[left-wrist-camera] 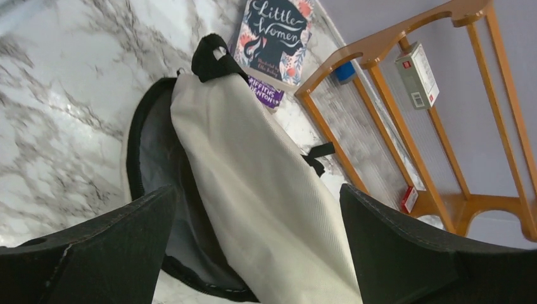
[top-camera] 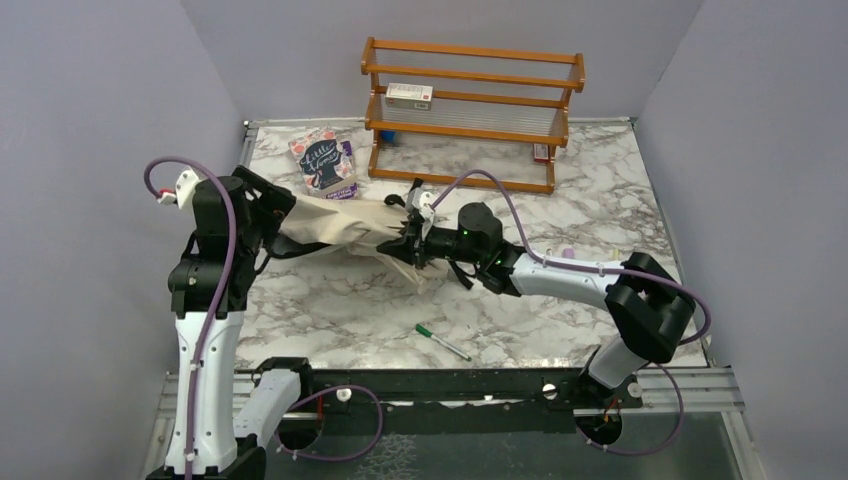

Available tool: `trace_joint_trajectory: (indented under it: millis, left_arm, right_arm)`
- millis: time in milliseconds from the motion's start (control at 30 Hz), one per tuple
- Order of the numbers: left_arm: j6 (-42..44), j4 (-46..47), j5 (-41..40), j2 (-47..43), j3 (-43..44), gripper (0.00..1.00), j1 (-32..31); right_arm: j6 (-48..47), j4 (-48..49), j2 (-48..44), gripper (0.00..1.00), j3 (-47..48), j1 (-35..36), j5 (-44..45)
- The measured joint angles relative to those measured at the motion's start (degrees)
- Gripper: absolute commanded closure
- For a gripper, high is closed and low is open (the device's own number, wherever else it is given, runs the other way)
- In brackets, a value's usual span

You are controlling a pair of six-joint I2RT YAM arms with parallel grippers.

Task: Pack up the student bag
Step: Pick up the student bag at the center of the board.

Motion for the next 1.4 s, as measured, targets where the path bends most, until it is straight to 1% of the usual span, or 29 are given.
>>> trace_joint_trajectory:
  millis: [133,267,567,667,700,767,800,900,967,1000,1067,1167,1233,1333,1400]
  left_arm:
    - [-7.6,-0.3,0.9,2.2,-1.5,0.01,0.0]
    - [-11.5,-0.2,1.9,2.8,-2.4,0.01,0.0]
    - [-14.6,2.7,3.3,4.0,-8.1,0.01,0.0]
    - [-14.6,4.7,3.9,5.2,-9.7,0.08,0.0]
    - [-14.6,5.3,4.0,5.6,-10.1,0.10,0.0]
    - [-14.4,6.8,4.2,6.4,-10.6,0.19,0.0]
    - [-14.3,7.4,4.3,6.6,-10.8,0.27,0.0]
    - [-13.7,9.1,4.5,7.0,-10.9,0.43,0.0]
    - [-12.9,10.2,4.6,7.0,-10.9,0.57,0.0]
    - [-12.5,10.6,4.6,6.9,-10.9,0.68,0.0]
    - [-11.5,11.4,4.8,6.8,-10.9,0.85,0.0]
    - [-9.4,12.8,5.2,6.1,-10.9,1.00,0.0]
    - [-7.2,13.5,5.7,5.3,-10.8,1.00,0.0]
    - [-3.6,13.8,6.1,4.7,-9.5,1.00,0.0]
    - [-1.3,13.9,6.7,4.8,-7.6,1.00,0.0]
  right_arm:
    - [0.0,1.2,0.0,1.00,-1.0,0.0,-0.9]
    - [-0.1,2.6,0.0,0.99,-2.2,0.0,-1.6]
    - [-1.0,3.9,0.0,0.99,-3.8,-0.1,-4.0]
    - [-1.8,3.9,0.1,0.99,-3.9,-0.2,-4.9]
    - [-2.2,3.8,0.1,0.99,-3.9,-0.2,-5.2]
    - [-2.8,3.7,0.1,0.99,-3.9,-0.2,-5.6]
    - [-3.2,3.7,0.1,0.99,-3.9,-0.2,-5.9]
    - [-4.2,3.6,0.2,0.97,-3.9,-0.2,-6.4]
    - [-4.6,3.6,0.2,0.96,-3.9,-0.2,-6.6]
    - [-4.8,3.6,0.2,0.96,-3.9,-0.2,-6.6]
    - [-5.4,3.6,0.2,0.95,-3.9,-0.2,-6.8]
    - [-6.0,3.6,0.2,0.90,-3.9,-0.2,-7.2]
    - [-6.4,3.6,0.2,0.85,-3.9,-0.2,-7.5]
    - [-7.1,3.6,0.2,0.65,-3.3,-0.2,-7.9]
    - [-7.2,3.7,0.0,0.59,-2.9,-0.2,-8.0]
